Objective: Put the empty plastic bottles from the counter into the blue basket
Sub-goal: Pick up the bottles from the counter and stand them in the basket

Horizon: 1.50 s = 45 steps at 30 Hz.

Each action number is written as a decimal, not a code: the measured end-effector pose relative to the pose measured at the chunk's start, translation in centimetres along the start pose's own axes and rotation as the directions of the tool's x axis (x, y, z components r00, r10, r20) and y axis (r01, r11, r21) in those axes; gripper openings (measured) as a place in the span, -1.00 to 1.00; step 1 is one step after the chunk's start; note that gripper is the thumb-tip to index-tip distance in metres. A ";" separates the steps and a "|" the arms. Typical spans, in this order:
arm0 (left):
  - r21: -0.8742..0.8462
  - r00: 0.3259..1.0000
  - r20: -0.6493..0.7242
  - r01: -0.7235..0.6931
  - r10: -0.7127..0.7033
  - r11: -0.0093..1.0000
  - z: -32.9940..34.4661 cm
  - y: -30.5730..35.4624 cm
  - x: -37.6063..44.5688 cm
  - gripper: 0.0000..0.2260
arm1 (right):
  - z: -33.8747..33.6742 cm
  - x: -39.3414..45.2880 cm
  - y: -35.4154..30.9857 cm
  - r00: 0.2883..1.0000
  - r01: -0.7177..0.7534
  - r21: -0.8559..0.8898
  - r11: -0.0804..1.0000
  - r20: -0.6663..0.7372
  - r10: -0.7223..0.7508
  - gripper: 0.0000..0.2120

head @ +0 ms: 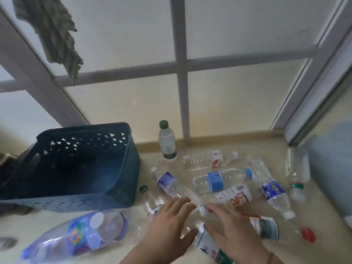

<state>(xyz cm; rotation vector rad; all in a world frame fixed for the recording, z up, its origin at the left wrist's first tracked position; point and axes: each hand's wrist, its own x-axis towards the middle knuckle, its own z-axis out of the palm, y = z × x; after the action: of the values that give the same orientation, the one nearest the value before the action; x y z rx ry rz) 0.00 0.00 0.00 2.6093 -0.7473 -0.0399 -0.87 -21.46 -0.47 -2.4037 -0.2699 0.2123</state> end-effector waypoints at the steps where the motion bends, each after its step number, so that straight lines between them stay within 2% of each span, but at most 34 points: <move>1: 0.048 0.995 0.101 0.002 -0.007 0.999 1.2 -0.1 -0.1 -0.48 | 0.9 -0.5 0.8 0.996 -0.032 -0.064 0.997 0.080 0.037 -0.49; 5: 0.252 0.955 0.289 -0.137 0.061 0.958 5.2 0.3 0.0 -0.32 | 4.2 -2.2 2.8 0.977 -0.017 -0.240 0.971 0.202 0.067 -0.35; 7: 0.274 0.942 0.332 -0.140 0.043 0.951 6.3 0.0 0.3 -0.27 | 5.7 -2.3 3.5 0.982 0.015 -0.338 0.941 0.182 0.050 -0.23; 10: 0.309 0.919 0.394 -0.118 -0.014 0.944 6.8 -0.2 1.1 -0.24 | 6.7 -1.9 4.1 0.980 -0.017 -0.408 0.913 0.175 0.097 -0.15; 16: 0.376 0.927 0.374 -0.129 -0.023 0.918 7.8 -0.3 2.4 -0.31 | 7.4 -1.7 4.3 0.984 -0.071 -0.402 0.913 0.123 0.131 -0.02; 21: 0.431 0.937 0.340 -0.232 0.081 0.872 7.5 -0.8 2.9 -0.43 | 6.6 -1.6 4.6 0.992 0.000 -0.343 0.939 0.120 0.044 -0.13; 25: 0.331 0.947 0.285 -0.240 0.146 0.912 6.8 -2.0 2.5 -0.34 | 6.0 -2.0 4.4 0.996 -0.002 -0.286 0.958 0.086 0.028 -0.24; 31: 0.226 0.970 0.212 -0.168 0.120 0.959 5.0 -3.1 2.0 -0.30 | 4.7 -1.8 3.7 1.000 0.003 -0.174 0.985 0.025 0.002 -0.27; 34: 0.211 0.996 0.066 -0.068 0.055 0.975 4.5 -3.4 1.6 -0.10 | 3.8 -1.5 3.0 0.999 0.042 -0.100 0.994 -0.007 -0.043 -0.31; 36: 0.092 0.994 -0.103 0.056 -0.046 0.994 4.4 -3.3 1.3 0.05 | 3.2 -1.1 2.6 0.994 0.083 -0.002 0.997 -0.066 -0.082 -0.37; 37: -0.042 0.976 -0.180 0.115 -0.121 0.992 4.3 -3.0 1.3 0.08 | 2.9 -0.7 2.3 0.989 0.104 0.051 0.993 -0.109 -0.098 -0.37; 38: -0.237 0.954 -0.199 0.177 -0.226 0.955 4.1 -2.6 1.3 0.09 | 2.6 -0.2 1.9 0.982 0.126 0.100 0.987 -0.151 -0.110 -0.36; 40: -0.608 0.922 -0.096 0.243 -0.374 0.756 3.3 -1.3 1.7 -0.01 | 2.0 1.2 0.8 0.970 0.157 0.190 0.969 -0.216 -0.115 -0.30; 41: -0.713 0.916 -0.042 0.252 -0.399 0.654 3.0 -0.6 2.1 -0.11 | 1.6 2.1 0.2 0.964 0.166 0.238 0.957 -0.243 -0.107 -0.27; 43: -0.788 0.913 0.017 0.263 -0.408 0.556 2.5 0.5 2.8 -0.26 | 0.8 3.9 -1.0 0.952 0.187 0.320 0.929 -0.291 -0.092 -0.21; 45: -0.819 0.913 0.033 0.258 -0.406 0.513 2.0 1.4 3.3 -0.24 | -0.1 5.7 -2.2 0.948 0.211 0.382 0.900 -0.304 -0.094 -0.16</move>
<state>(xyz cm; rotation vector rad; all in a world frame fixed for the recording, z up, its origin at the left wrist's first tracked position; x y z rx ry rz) 1.89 -3.55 -0.96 1.7632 -0.0669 -0.2267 4.34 -18.47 0.61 -1.9498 -0.2544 -0.1343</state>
